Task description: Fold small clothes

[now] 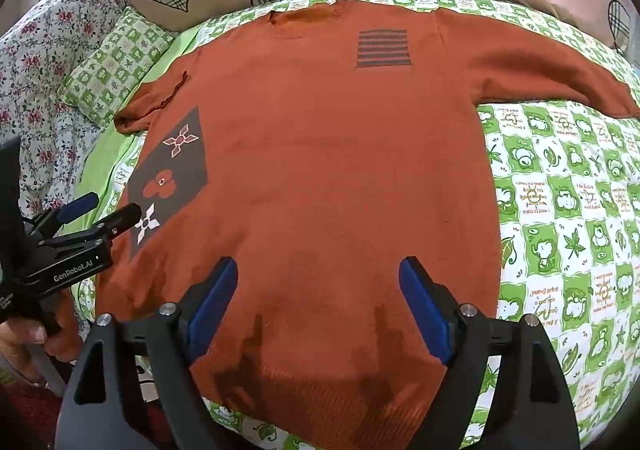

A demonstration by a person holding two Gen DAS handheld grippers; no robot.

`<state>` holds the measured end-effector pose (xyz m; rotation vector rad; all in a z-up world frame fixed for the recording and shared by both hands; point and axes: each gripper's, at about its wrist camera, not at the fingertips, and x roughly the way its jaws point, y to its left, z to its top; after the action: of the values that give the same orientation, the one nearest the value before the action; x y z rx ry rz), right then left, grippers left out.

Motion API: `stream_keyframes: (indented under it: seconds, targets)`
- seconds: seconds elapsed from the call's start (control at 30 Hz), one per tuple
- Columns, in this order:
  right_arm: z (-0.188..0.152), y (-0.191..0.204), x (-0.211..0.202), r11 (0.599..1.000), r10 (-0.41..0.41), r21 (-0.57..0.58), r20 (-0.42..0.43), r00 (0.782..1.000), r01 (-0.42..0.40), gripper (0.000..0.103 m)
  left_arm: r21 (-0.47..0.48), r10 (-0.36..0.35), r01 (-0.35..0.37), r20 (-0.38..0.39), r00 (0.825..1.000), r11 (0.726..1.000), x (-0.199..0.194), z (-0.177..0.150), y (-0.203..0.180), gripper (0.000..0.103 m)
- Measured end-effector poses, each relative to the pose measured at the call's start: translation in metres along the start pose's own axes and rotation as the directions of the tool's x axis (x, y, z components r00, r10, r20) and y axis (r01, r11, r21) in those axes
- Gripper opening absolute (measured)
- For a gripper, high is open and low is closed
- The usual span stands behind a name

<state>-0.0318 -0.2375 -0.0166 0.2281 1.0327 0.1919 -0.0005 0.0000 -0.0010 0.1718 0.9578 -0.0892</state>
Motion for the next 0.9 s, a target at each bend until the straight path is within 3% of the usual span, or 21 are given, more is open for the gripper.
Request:
stream_keyframes:
  seconds: [0.9]
  targets:
    - [0.004, 0.012, 0.011, 0.999, -0.012, -0.042, -0.006, 1.0, 0.012, 0.084, 0.0, -0.026, 0.026, 0.001, 1.0, 1.0, 0.002, 0.004, -0.001, 0.09]
